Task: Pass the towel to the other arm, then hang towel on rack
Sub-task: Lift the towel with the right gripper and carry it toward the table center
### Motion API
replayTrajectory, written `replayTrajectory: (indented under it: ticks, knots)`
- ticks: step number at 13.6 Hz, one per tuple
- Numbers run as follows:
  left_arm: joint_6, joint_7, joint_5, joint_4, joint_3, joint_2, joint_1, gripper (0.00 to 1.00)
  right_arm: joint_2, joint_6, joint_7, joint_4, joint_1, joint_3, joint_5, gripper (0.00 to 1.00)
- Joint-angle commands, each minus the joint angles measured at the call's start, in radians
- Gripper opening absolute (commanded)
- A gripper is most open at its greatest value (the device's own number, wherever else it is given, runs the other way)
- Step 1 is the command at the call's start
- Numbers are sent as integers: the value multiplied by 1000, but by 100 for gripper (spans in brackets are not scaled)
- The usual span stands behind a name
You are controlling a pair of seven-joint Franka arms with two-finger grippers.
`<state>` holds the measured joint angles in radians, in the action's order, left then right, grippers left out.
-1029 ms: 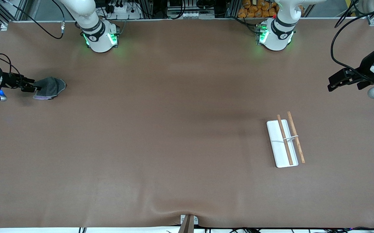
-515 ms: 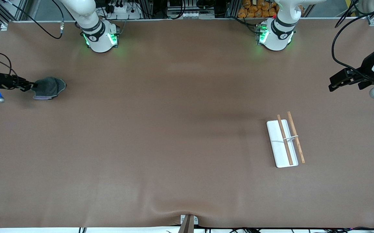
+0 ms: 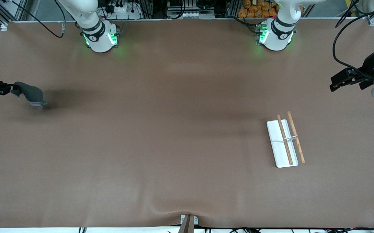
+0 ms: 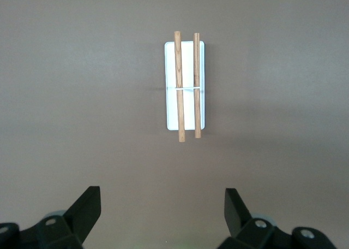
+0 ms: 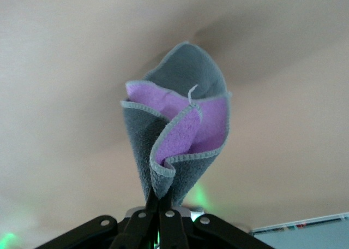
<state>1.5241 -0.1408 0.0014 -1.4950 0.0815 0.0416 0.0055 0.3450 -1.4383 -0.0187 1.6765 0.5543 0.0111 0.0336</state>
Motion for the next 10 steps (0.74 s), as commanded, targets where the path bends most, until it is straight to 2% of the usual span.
replayTrajectory:
  ticks: [1,5,10]
  knots:
    - [-9,15,-14,7,0,-5,7,100,9,109,175,-75,-111,-5,20,0]
    - [-2,16,-17,7,0,0,16,100,-12,173,455,-90,-229,-2,214,0]
    - [2,16,-18,4,1,1,13,100,-11,131,819,-135,-444,-5,439,0]
